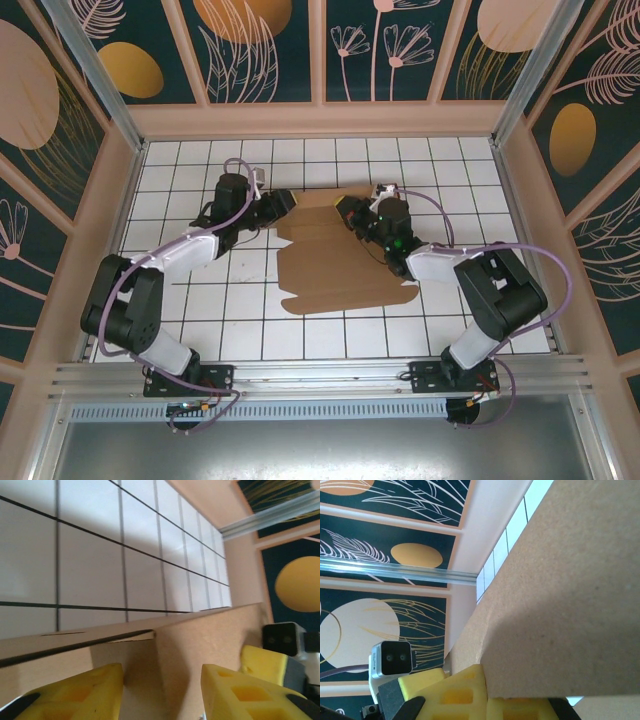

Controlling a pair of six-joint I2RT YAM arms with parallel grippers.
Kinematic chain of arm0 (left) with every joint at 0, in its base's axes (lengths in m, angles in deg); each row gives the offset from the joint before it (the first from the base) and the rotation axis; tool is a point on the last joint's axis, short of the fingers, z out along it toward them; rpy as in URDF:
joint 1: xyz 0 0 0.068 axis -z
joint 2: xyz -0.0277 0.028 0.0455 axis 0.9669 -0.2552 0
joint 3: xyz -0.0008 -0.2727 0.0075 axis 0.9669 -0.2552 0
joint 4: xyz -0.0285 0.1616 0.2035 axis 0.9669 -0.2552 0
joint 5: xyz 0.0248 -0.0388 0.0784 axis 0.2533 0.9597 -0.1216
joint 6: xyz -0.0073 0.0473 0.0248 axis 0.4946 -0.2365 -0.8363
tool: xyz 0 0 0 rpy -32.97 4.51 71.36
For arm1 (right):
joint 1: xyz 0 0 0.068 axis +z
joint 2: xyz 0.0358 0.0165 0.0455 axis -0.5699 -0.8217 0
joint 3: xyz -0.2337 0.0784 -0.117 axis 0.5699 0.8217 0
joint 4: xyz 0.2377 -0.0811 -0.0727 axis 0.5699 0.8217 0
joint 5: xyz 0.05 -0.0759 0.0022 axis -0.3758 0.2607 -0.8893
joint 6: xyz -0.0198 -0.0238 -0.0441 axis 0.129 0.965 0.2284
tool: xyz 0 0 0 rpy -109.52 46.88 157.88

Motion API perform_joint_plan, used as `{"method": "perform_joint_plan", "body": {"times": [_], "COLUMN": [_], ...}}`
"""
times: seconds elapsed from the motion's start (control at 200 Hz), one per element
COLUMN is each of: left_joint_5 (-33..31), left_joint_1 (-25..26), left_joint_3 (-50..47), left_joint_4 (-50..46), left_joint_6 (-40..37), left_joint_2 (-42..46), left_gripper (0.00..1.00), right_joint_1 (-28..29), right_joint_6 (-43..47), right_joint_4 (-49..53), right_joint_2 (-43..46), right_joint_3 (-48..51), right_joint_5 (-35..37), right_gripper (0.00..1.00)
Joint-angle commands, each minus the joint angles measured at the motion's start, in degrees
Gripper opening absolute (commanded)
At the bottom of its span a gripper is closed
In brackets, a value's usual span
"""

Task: Fold the paper box

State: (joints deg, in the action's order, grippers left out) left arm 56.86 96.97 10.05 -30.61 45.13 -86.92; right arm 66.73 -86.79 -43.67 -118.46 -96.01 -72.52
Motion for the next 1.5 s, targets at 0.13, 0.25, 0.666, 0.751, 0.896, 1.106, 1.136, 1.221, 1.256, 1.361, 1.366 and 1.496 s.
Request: {"method": "perform_joint_plan", "body": {"times": [0.13,0.25,0.666,0.751,0.896,1.106,1.136,1.221,1.256,1.361,1.366,1.496], "left_joint_5": [-18.3,-22.2,-21.8,-18.3,-14.2,-5.7,-4.5,-3.7,-3.9,-7.2,-7.5,-9.7], "left_joint_1": [-0.6,-2.0,-2.1,-2.1,-2.1,-2.1,-2.1,-2.1,-2.1,-2.5,-2.5,-3.0], "left_joint_3": [4.7,2.2,-7.3,-8.4,-10.1,-9.7,-9.6,-9.2,-9.0,-8.0,-7.9,-5.6], "left_joint_4": [-20.7,-21.7,-8.7,-6.3,-2.2,-0.4,-0.4,-0.9,-1.4,-2.4,-2.5,-3.2], "left_joint_6": [-17.7,-24.0,-47.4,-51.0,-54.4,-60.2,-60.7,-62.1,-62.8,-62.8,-62.7,-60.4], "left_joint_2": [12.5,15.3,19.8,18.9,16.0,13.1,12.8,11.3,10.4,7.0,6.8,3.3], "left_gripper": [0.43,0.43,0.62,0.62,0.63,0.62,0.62,0.62,0.61,0.58,0.58,0.43], "right_joint_1": [-2.1,-4.0,-10.4,-11.2,-12.8,-14.0,-14.1,-14.4,-14.4,-14.6,-14.6,-14.5], "right_joint_6": [5.0,8.5,14.3,15.5,15.7,15.9,15.9,15.8,15.7,15.5,15.5,15.3], "right_joint_4": [8.1,9.6,21.4,22.8,22.3,21.2,21.0,20.4,20.2,19.5,19.5,19.2], "right_joint_2": [1.8,0.9,0.4,0.2,-0.9,-1.6,-1.7,-1.9,-1.9,-2.2,-2.2,-2.3], "right_joint_3": [0.1,-1.2,-6.2,-7.1,-7.3,-6.9,-6.9,-6.8,-6.7,-6.3,-6.3,-5.9], "right_joint_5": [-2.5,-7.2,-18.5,-20.2,-23.0,-25.1,-25.3,-25.6,-25.7,-25.9,-25.9,-25.8], "right_gripper": [0.0,0.0,0.0,0.0,0.0,0.0,0.0,0.0,0.0,0.0,0.0,0.0]}}
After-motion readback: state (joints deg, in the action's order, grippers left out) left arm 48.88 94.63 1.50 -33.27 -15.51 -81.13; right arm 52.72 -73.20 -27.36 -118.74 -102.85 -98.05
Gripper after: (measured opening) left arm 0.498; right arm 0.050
